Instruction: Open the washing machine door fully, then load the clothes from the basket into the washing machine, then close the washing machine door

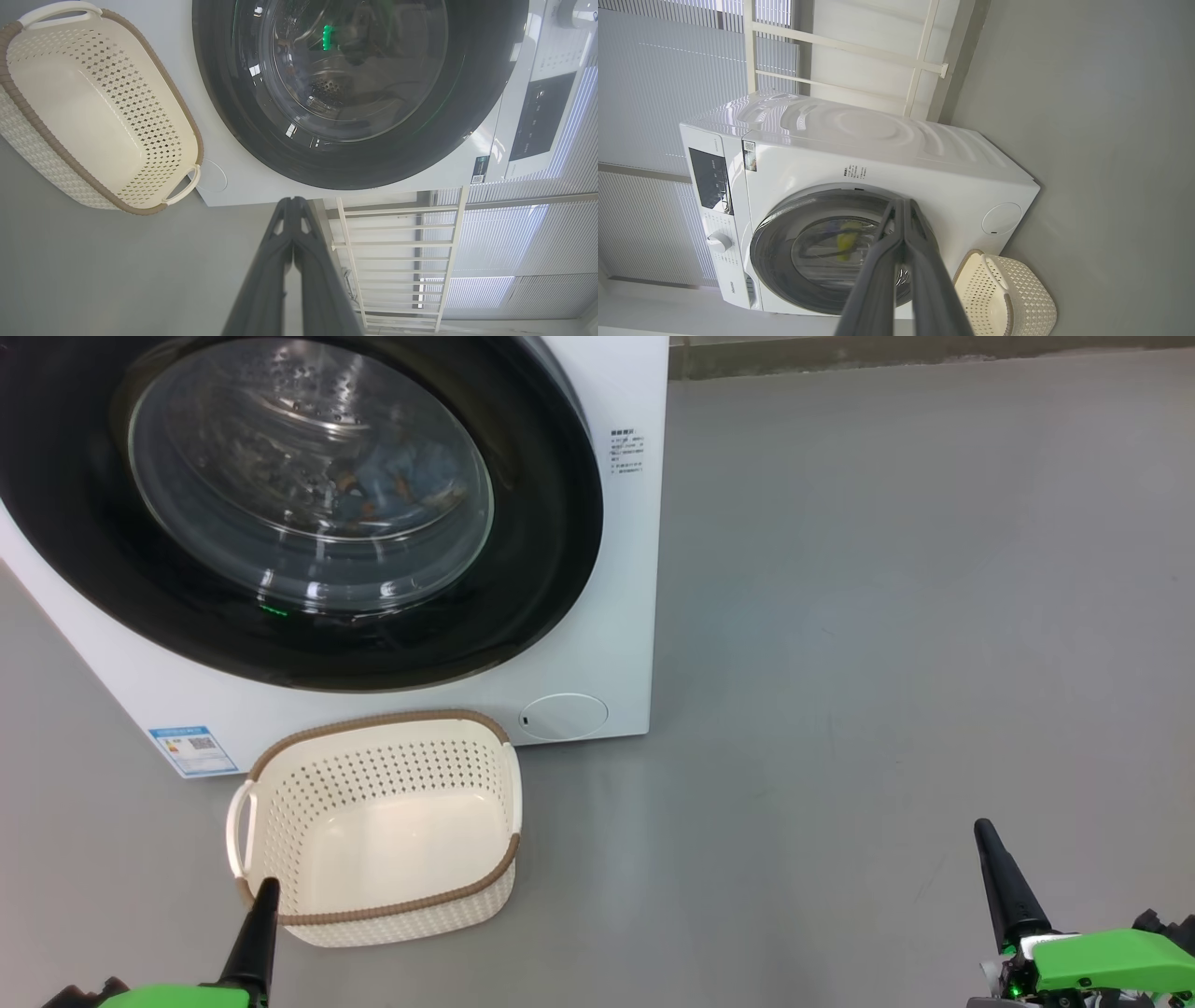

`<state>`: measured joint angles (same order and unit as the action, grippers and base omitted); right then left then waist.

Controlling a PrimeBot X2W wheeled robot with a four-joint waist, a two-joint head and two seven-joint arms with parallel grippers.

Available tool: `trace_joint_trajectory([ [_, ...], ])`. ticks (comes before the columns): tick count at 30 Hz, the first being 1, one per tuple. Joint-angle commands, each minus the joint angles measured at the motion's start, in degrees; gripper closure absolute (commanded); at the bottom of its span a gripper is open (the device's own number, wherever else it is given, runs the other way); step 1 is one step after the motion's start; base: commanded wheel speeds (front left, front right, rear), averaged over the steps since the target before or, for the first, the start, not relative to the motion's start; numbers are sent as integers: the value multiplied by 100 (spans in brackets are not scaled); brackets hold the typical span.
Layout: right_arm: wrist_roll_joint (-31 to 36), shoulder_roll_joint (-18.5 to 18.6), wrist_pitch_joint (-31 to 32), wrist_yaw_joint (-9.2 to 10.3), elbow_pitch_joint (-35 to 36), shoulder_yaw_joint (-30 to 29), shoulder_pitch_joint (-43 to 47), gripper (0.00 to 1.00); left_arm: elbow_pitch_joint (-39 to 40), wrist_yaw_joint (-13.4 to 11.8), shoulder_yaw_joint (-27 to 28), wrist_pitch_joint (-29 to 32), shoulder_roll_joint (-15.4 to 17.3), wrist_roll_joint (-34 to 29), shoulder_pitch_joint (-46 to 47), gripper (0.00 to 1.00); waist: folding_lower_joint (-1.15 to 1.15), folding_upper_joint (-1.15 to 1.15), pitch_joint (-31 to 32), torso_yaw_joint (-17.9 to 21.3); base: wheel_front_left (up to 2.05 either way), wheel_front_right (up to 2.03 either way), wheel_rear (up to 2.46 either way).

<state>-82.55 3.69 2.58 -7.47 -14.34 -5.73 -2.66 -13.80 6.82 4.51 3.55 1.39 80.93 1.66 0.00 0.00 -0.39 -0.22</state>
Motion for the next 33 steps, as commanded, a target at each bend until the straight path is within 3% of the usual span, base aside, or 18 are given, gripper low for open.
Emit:
trace_joint_trajectory([
  [1, -141, 22, 58, -7, 125, 89, -251, 100, 94, 37, 175, 42, 128, 144, 291, 100, 0, 0, 1, 1, 0, 0, 0],
  [16, -1037, -14, 318, -2, 37, 12, -344, 100, -26, 67, 201, 293, 149, 1124, 453, 100, 0, 0, 22, 22, 0, 0, 0],
  [33, -1020, -28, 334, -2, 36, -8, -346, 100, -26, 67, 201, 293, 149, 1124, 453, 100, 0, 0, 22, 22, 0, 0, 0],
])
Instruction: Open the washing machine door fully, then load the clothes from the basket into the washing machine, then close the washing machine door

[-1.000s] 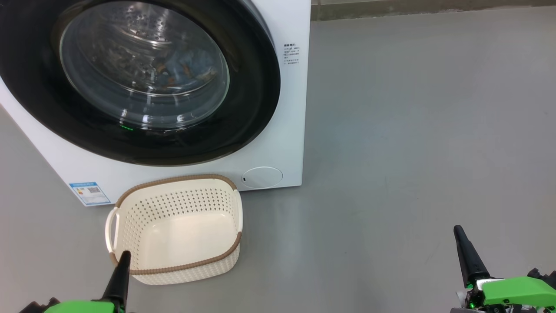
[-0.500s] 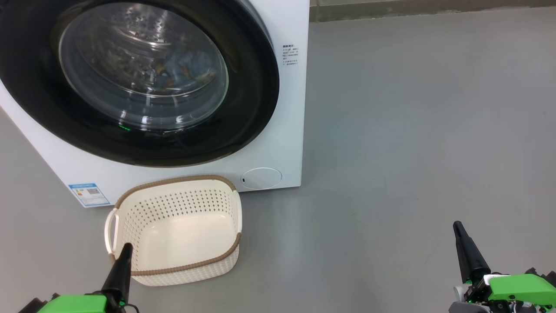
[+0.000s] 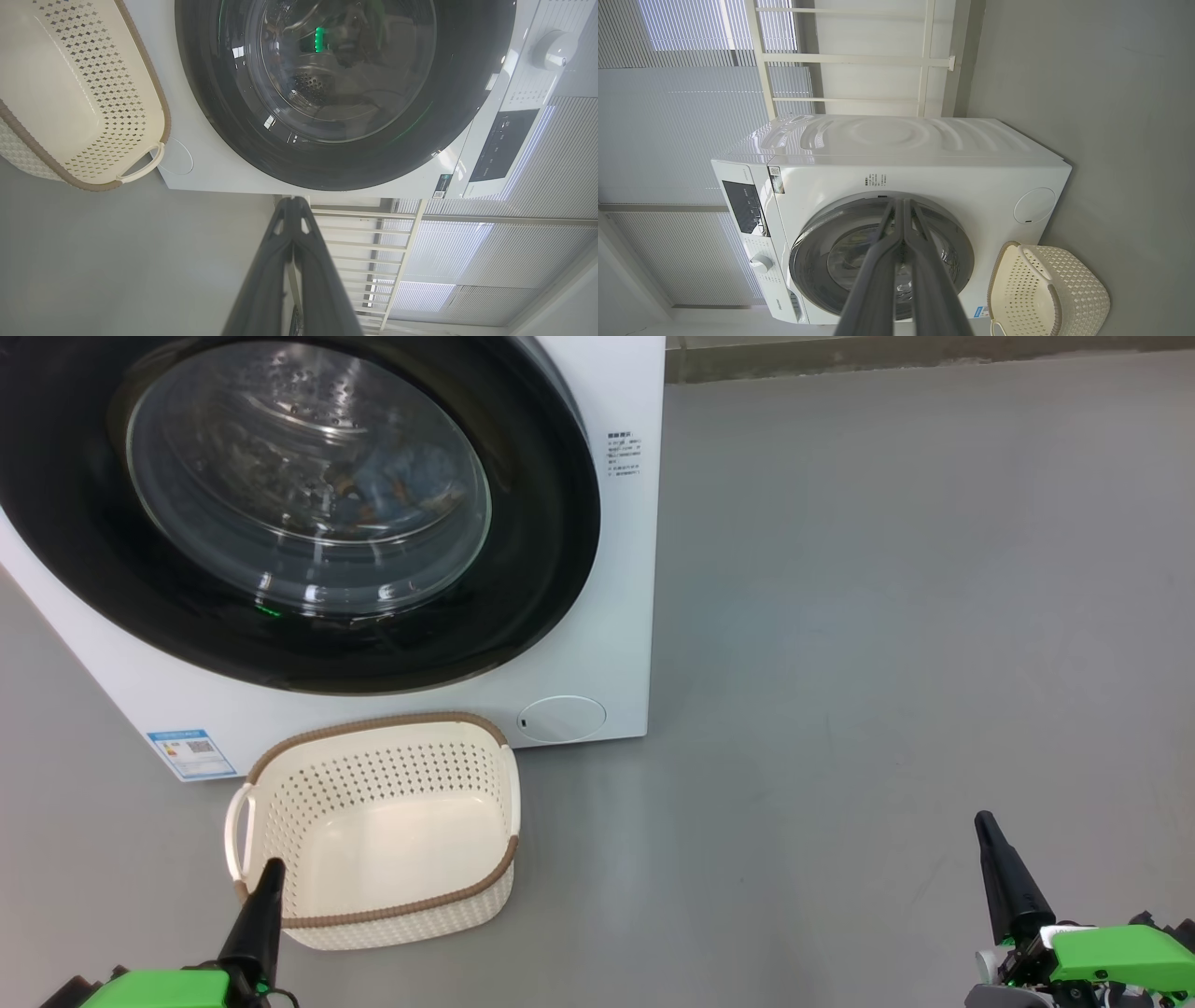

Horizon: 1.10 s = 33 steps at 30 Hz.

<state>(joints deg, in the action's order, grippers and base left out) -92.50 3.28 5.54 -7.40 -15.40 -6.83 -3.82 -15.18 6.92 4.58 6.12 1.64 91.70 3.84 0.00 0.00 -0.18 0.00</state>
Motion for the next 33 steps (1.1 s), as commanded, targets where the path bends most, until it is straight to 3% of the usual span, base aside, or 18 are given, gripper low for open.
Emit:
trace_joint_trajectory([
  [1, -24, 12, 39, -9, 141, 100, -230, 100, 112, 57, 194, 36, 123, 47, 235, 100, 0, 0, 0, 0, 0, 0, 0],
  [33, -1, -7, 61, -9, 140, 72, -232, 100, 112, 57, 194, 36, 123, 47, 235, 100, 0, 0, 0, 0, 0, 0, 0],
])
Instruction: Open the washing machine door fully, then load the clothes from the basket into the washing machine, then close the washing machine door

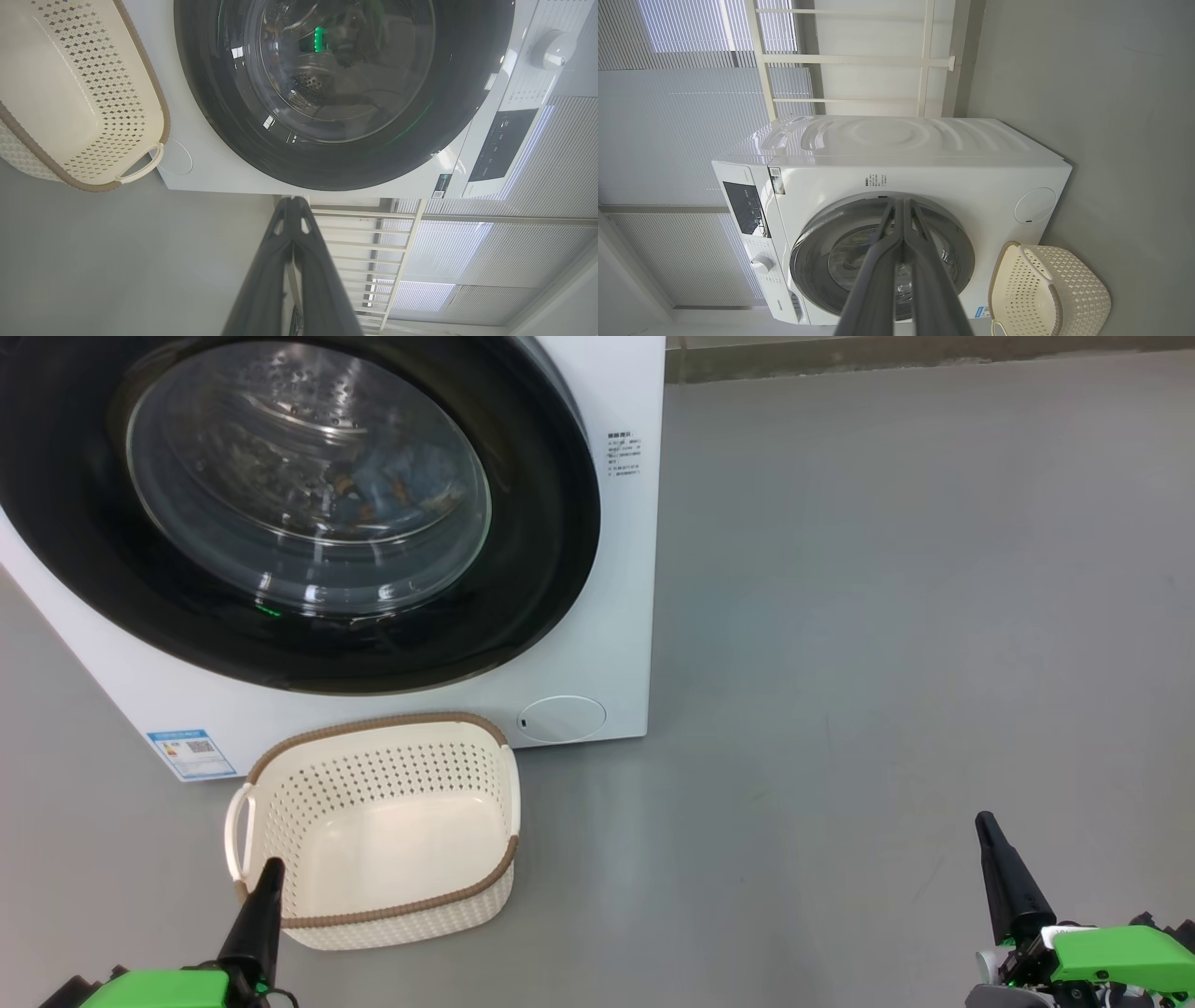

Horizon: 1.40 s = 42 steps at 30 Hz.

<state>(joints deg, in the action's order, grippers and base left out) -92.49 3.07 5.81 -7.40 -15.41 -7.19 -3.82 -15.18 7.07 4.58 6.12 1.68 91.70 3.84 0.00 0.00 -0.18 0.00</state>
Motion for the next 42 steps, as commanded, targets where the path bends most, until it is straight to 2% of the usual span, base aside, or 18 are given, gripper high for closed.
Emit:
trace_joint_trajectory([
  [1, -1, 13, 35, -9, 141, 108, -232, 100, 112, 42, 194, 36, 120, 47, 235, 100, 0, 0, 0, 0, 0, 0, 0],
  [42, 17, -2, 53, -9, 140, 86, -234, 100, 113, 42, 193, 35, 120, 48, 235, 100, 0, 0, 0, 0, 0, 0, 0],
])
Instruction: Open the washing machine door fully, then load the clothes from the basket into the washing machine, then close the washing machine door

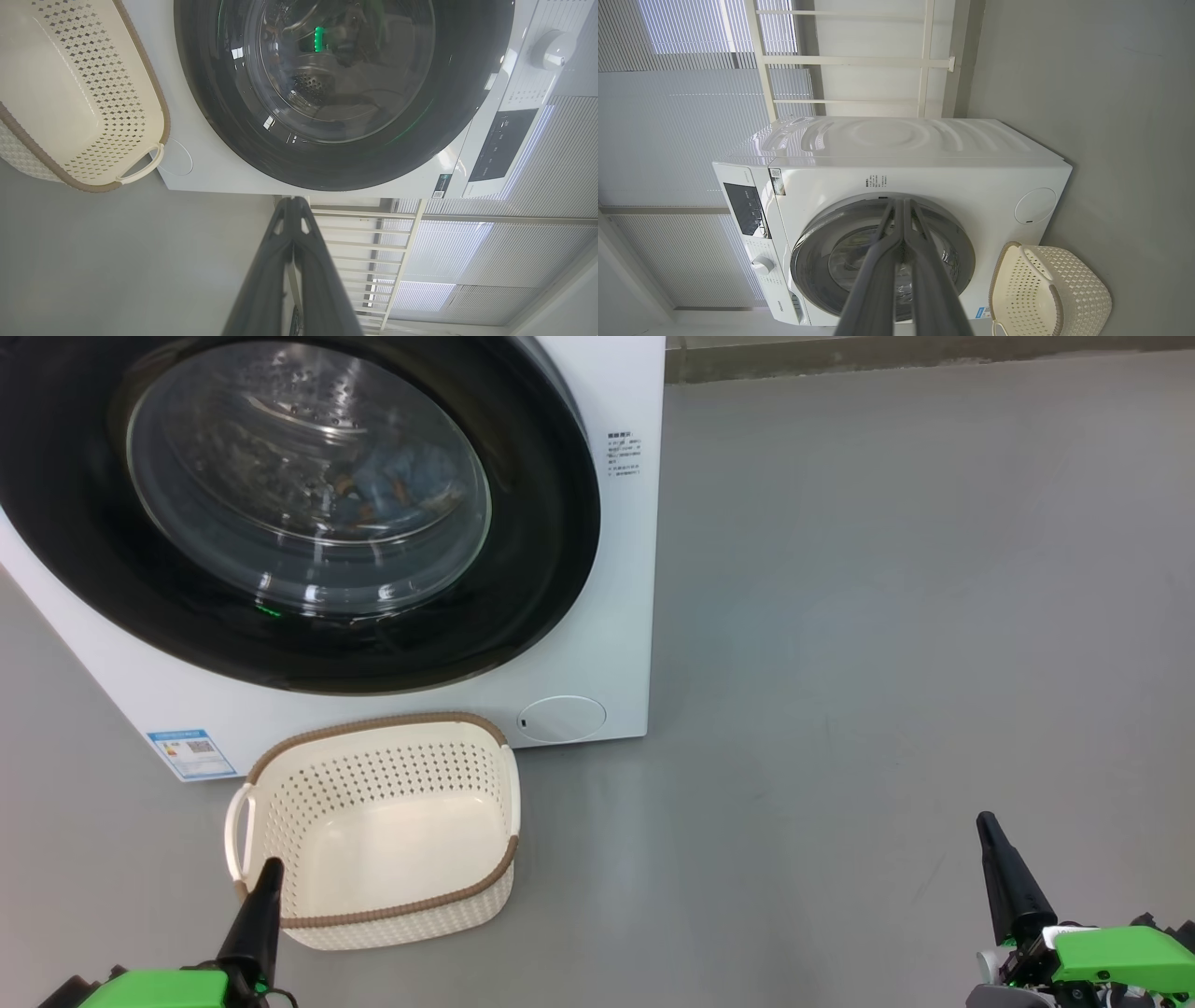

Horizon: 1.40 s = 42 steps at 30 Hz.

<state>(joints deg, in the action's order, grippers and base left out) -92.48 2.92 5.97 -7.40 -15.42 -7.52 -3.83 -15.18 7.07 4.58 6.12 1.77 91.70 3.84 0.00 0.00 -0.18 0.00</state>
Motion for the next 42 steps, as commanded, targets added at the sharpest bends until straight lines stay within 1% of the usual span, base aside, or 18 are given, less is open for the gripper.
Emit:
trace_joint_trajectory([
  [1, 16, 13, 36, -9, 141, 119, -234, 100, 113, 42, 193, 35, 110, 48, 235, 100, 0, 0, 0, 0, 0, 0, 0],
  [42, 26, 5, 46, -9, 140, 107, -235, 100, 113, 42, 193, 35, 110, 48, 235, 100, 0, 0, 0, 0, 0, 0, 0],
])
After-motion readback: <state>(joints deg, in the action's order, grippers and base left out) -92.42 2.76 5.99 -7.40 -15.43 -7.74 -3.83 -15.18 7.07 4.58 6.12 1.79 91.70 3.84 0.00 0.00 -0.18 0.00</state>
